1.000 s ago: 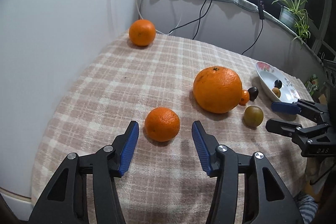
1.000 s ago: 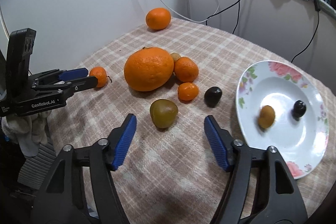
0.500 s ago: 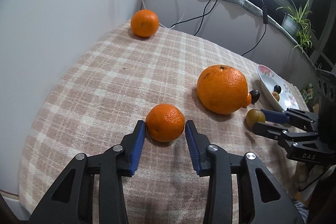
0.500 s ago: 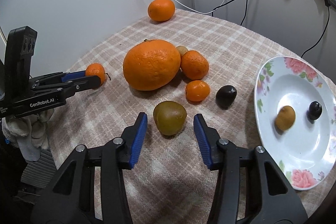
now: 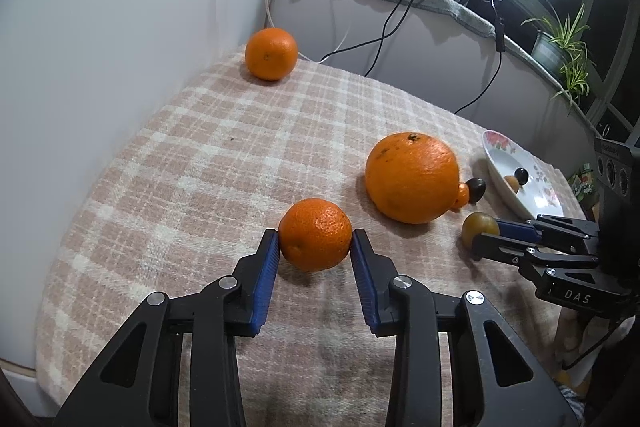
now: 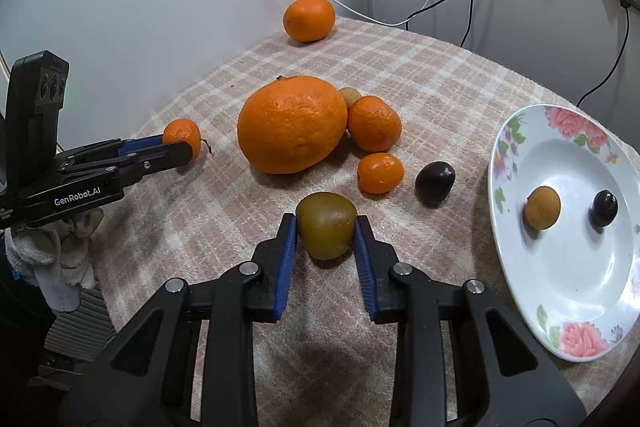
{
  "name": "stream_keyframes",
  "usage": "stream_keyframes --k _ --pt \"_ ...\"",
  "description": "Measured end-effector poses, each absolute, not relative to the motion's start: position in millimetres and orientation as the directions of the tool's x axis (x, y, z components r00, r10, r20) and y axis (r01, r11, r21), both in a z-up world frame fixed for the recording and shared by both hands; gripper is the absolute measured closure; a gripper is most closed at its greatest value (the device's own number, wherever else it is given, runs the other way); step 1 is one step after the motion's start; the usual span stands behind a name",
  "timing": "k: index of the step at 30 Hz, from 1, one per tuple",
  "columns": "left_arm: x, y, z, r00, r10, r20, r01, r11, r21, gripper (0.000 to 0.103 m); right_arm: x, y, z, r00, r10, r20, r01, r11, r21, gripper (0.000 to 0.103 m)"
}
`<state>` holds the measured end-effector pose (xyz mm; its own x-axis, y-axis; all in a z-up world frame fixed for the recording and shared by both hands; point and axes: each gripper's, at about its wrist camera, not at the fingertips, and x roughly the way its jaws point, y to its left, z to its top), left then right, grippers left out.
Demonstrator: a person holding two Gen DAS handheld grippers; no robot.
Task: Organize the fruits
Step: 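Close the left gripper on the mandarin while the right gripper closes on the kiwi, then carry the mandarin in the left gripper to the plate while the right carries the kiwi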
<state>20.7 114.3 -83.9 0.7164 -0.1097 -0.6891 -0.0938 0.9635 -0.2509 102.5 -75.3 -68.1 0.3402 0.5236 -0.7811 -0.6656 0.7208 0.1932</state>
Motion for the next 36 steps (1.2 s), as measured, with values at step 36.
stream_keyframes --k 36 --pt "44 -8 -45 0.714 -0.327 -0.619 0.193 0.942 -0.275 0.068 95 -218 -25 0.537 0.431 -0.726 -0.468 0.867 0.168 0.074"
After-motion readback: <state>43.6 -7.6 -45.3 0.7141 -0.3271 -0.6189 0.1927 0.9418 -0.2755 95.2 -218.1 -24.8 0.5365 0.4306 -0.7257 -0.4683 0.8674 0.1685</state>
